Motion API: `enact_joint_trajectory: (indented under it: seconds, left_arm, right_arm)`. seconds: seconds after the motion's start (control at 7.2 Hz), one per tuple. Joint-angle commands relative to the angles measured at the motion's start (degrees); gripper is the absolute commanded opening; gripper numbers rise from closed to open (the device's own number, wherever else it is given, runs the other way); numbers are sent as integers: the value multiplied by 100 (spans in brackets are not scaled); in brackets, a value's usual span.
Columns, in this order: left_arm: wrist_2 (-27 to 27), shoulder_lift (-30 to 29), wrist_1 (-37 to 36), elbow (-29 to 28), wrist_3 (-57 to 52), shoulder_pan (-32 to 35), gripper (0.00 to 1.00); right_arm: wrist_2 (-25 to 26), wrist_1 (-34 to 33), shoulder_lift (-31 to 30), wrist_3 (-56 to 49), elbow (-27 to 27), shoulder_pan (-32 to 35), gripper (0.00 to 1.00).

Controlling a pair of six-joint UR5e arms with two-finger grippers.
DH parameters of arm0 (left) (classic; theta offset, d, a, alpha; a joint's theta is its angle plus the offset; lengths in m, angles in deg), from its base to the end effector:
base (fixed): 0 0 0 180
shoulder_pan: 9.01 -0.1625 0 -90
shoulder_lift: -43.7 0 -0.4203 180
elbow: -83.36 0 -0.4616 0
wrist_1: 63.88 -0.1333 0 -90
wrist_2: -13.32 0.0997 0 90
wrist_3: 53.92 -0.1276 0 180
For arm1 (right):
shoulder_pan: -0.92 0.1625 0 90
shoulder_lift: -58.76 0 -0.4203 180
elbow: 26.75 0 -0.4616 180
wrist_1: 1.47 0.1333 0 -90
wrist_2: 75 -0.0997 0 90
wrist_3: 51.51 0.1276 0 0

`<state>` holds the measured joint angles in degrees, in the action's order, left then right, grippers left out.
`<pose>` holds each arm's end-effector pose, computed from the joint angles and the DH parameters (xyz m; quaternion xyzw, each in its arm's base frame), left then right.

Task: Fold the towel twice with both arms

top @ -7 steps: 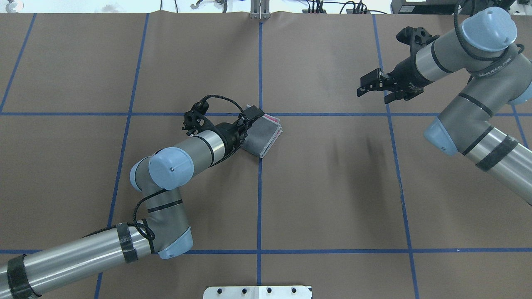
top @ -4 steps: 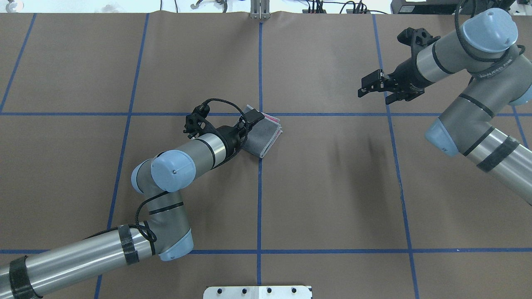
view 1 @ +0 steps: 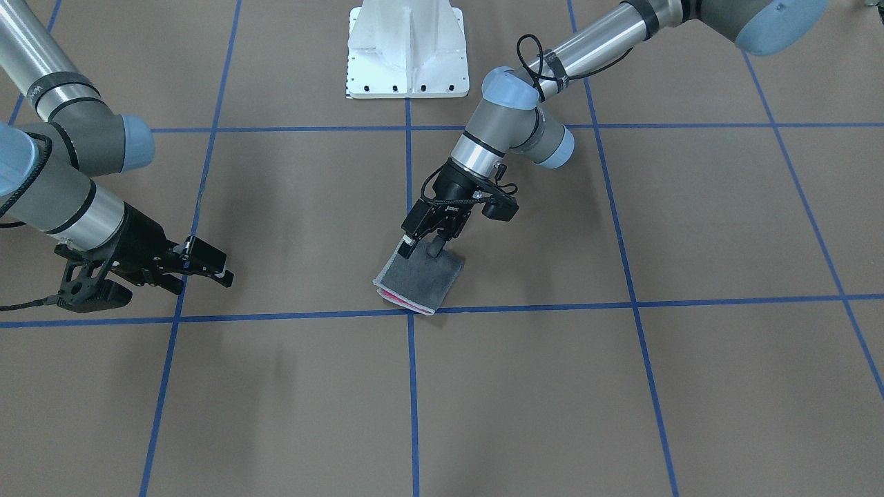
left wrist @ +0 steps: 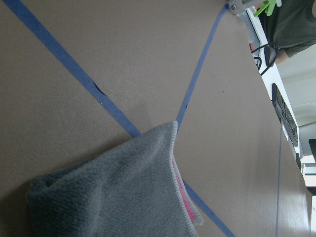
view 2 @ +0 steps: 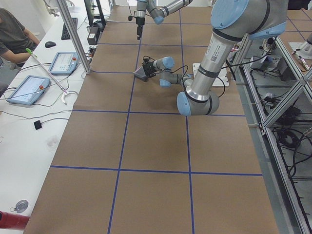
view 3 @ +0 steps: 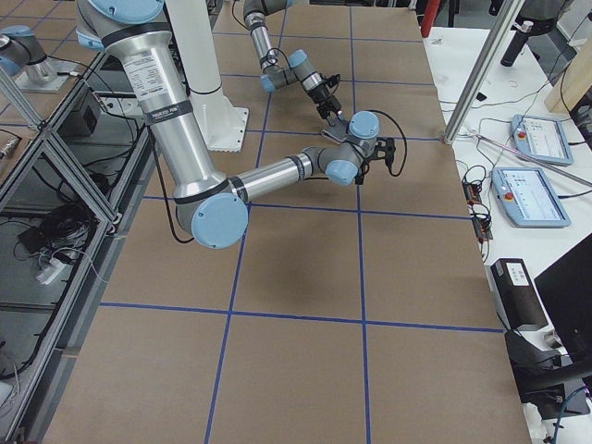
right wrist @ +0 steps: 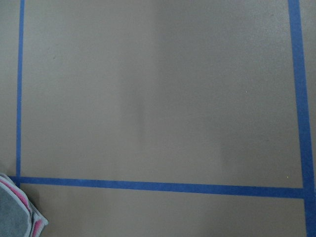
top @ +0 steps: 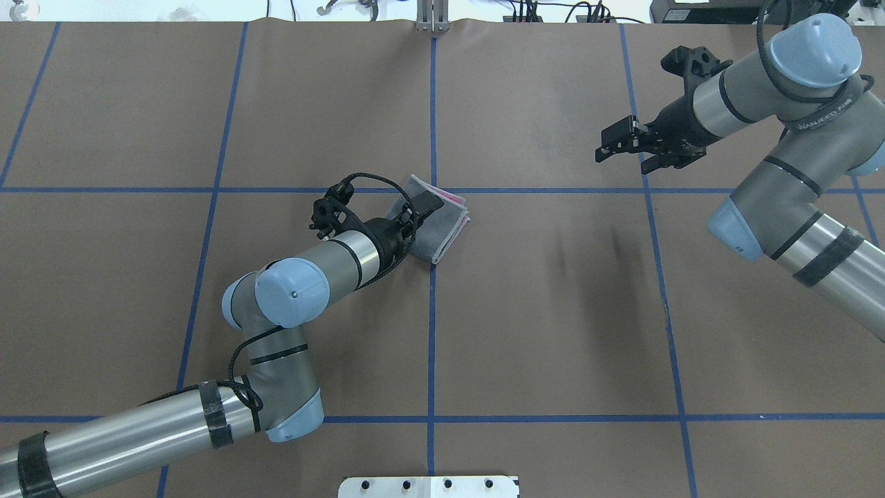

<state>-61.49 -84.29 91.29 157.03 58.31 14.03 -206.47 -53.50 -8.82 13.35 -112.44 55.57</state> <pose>0.6858 -0.4729 0.2306 0.1008 0.6806 -0.3609 0.6296 -0.3849 -0.6269 0.3782 0.0422 -0.5377 0.0493 0.8406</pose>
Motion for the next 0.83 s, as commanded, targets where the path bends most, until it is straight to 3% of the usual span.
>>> enact_joint_trajectory:
  seconds: [0.0,0.28,0.56,0.69]
  left_arm:
    - [-60,315,-31,557,-25,34,99]
    - [-533,1296,-467,1704,-51,235,99]
    - [-1287,2964,-497,2972,-1169,656,100]
    - [-1822,3616,-505,3230,-1751,1084,100]
  right_arm:
    - [-18,9,-79,0,-17,98,100]
    - [-89,26,-394,-43,-175,484,100]
    - [-106,18,-955,-934,-220,853,100]
    - [-106,18,-1280,-1593,-211,1142,100]
